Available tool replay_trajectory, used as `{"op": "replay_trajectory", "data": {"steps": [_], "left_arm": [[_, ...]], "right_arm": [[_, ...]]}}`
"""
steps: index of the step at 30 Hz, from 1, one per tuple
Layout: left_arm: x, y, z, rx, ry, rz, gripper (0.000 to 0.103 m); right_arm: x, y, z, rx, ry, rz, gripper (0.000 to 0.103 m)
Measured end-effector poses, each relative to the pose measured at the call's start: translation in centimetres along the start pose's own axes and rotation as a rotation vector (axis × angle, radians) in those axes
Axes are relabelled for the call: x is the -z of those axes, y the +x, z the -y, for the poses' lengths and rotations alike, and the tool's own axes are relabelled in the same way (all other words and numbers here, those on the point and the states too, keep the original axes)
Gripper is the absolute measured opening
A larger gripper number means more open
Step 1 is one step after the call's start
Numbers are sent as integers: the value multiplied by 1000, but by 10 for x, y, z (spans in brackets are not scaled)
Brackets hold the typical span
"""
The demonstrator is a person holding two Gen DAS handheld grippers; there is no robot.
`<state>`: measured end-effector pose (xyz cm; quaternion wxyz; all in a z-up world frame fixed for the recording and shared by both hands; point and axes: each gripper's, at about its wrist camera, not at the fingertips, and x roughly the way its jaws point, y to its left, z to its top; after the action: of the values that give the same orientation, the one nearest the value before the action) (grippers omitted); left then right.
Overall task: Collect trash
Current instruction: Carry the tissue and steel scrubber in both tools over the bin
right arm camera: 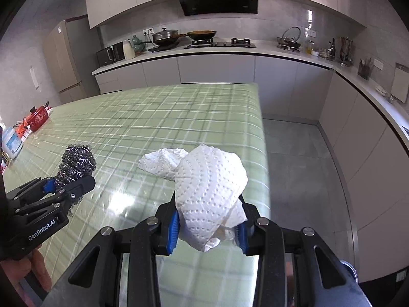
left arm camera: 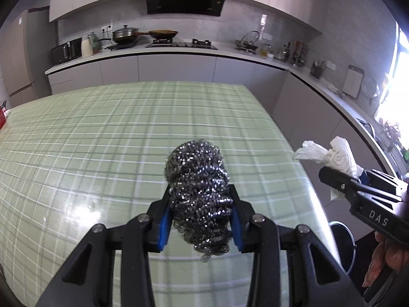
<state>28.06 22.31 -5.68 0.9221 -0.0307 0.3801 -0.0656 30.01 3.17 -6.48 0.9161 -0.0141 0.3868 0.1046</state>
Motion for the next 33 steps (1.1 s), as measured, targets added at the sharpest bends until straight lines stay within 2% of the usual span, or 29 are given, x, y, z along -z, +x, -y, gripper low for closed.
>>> {"op": "replay_trajectory", "data": {"steps": [12, 23, 33], "left_arm": [[22, -23, 73, 67, 72, 3, 40], [41, -42, 154, 127, 146, 11, 40], [69, -42, 234, 202, 214, -32, 40]], "right_arm": [[45, -63, 60, 48, 55, 9, 38], [84, -117, 142, 97, 111, 29, 38], [126, -148, 215, 142, 169, 16, 38]]}}
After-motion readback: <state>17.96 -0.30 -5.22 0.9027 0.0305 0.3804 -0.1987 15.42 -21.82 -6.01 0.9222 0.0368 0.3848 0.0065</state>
